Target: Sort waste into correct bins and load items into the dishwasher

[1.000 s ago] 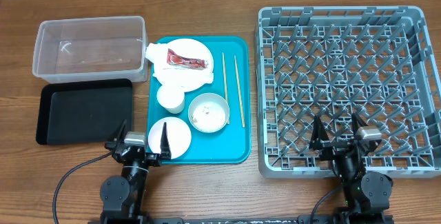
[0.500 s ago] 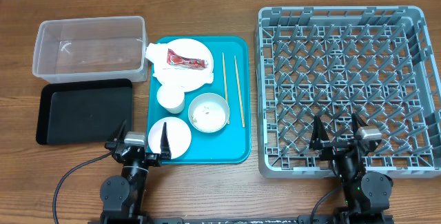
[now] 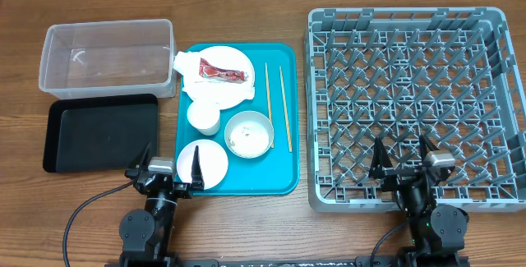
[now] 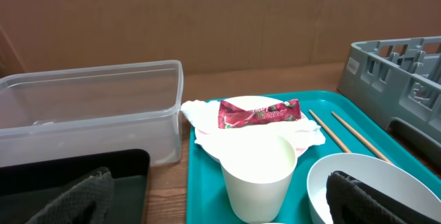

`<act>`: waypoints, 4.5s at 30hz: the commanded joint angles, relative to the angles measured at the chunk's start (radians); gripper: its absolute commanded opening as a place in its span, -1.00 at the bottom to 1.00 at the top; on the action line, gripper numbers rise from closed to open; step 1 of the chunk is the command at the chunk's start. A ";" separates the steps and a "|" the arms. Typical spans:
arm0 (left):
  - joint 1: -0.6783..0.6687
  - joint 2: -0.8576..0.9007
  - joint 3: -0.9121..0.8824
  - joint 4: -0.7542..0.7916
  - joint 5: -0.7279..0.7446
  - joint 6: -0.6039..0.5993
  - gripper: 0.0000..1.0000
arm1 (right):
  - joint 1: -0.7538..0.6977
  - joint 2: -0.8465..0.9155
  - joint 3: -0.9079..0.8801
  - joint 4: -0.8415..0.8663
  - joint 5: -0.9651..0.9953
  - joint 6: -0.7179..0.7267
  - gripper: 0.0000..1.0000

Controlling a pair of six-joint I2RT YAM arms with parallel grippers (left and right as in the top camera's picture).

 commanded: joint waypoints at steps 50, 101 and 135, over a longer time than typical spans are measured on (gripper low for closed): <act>0.005 1.025 1.184 -0.297 0.323 0.097 1.00 | -0.008 0.734 0.966 -0.481 -0.077 -0.138 1.00; -0.061 2.422 2.812 -1.417 0.077 0.250 -0.92 | -0.008 1.281 1.194 -0.726 -0.200 -0.127 1.00; 0.305 2.206 2.906 -1.617 0.230 0.047 0.60 | -0.008 1.281 1.194 -0.725 -0.204 -0.069 1.00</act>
